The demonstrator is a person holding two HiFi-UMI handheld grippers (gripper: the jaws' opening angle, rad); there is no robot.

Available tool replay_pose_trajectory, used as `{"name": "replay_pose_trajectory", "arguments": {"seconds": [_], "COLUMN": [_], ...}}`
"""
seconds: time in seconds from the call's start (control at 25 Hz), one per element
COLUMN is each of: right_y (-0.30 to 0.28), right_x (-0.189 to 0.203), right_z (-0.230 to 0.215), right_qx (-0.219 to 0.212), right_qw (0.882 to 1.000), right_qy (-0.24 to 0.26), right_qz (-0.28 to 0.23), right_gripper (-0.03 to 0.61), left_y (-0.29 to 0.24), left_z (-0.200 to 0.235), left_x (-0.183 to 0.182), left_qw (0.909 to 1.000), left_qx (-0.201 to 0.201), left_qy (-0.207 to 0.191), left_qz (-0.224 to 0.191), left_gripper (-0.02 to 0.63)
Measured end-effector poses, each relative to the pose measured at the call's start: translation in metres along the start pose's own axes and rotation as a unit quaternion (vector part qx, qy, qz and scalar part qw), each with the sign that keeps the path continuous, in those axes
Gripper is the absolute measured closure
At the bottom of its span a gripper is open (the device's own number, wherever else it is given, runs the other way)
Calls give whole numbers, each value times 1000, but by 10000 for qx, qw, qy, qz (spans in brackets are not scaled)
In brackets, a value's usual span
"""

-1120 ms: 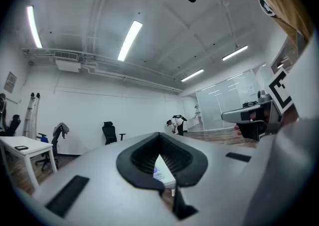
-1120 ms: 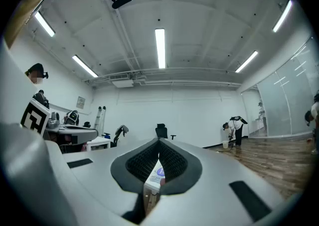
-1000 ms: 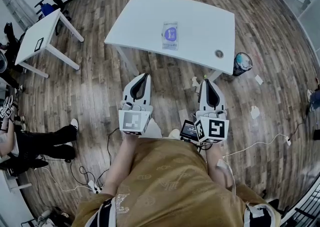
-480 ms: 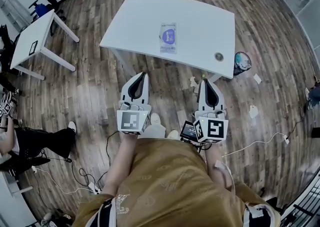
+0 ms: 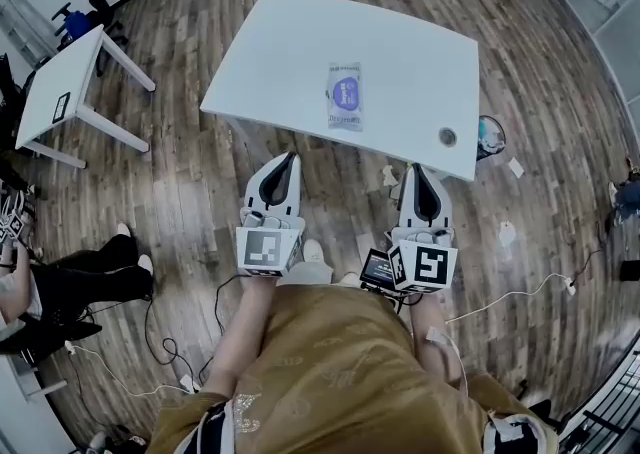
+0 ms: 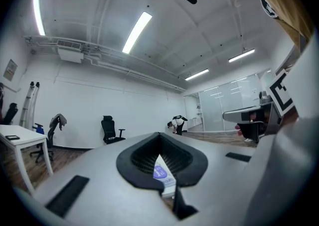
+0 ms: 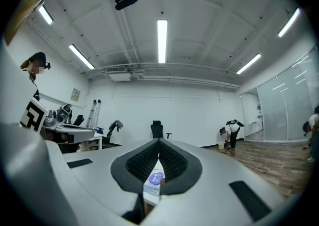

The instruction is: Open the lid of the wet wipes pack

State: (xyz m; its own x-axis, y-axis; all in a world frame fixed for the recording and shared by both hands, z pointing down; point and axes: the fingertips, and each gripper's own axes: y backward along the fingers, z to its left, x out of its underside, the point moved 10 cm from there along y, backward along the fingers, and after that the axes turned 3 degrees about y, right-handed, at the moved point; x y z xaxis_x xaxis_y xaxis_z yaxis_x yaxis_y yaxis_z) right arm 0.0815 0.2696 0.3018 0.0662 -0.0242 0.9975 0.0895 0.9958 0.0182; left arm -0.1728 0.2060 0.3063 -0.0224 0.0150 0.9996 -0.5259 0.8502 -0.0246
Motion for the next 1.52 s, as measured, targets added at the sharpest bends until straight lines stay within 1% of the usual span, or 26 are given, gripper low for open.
{"name": "replay_pose_trajectory", "arguments": {"seconds": [0.48, 0.76, 0.88, 1.04, 1.16, 1.36, 1.52], "right_y": [-47, -59, -65, -75, -82, -99, -116], "right_x": [-1, 3, 2, 1, 2, 1, -1], "right_z": [20, 26, 23, 14, 6, 0, -5], "right_qx": [242, 308, 375, 430, 428, 370, 313], "right_qw": [9994, 9992, 9990, 9989, 9990, 9993, 9995], "right_qy": [25, 24, 29, 57, 63, 43, 35], "right_qz": [226, 242, 225, 173, 140, 107, 99], "right_gripper": [569, 569, 569, 569, 569, 569, 569], "left_y": [-32, -42, -57, -92, -108, -122, -135], "left_z": [49, 58, 61, 65, 66, 70, 73], "left_x": [11, 20, 20, 18, 13, 9, 9], "left_qw": [9997, 9993, 9991, 9990, 9988, 9996, 9998], "left_qx": [211, 315, 379, 377, 335, 231, 185], "left_qy": [142, 163, 168, 230, 305, 109, 60], "left_qz": [27, 89, 78, -41, -171, -152, -100], "left_gripper": [612, 612, 612, 612, 612, 612, 612]}}
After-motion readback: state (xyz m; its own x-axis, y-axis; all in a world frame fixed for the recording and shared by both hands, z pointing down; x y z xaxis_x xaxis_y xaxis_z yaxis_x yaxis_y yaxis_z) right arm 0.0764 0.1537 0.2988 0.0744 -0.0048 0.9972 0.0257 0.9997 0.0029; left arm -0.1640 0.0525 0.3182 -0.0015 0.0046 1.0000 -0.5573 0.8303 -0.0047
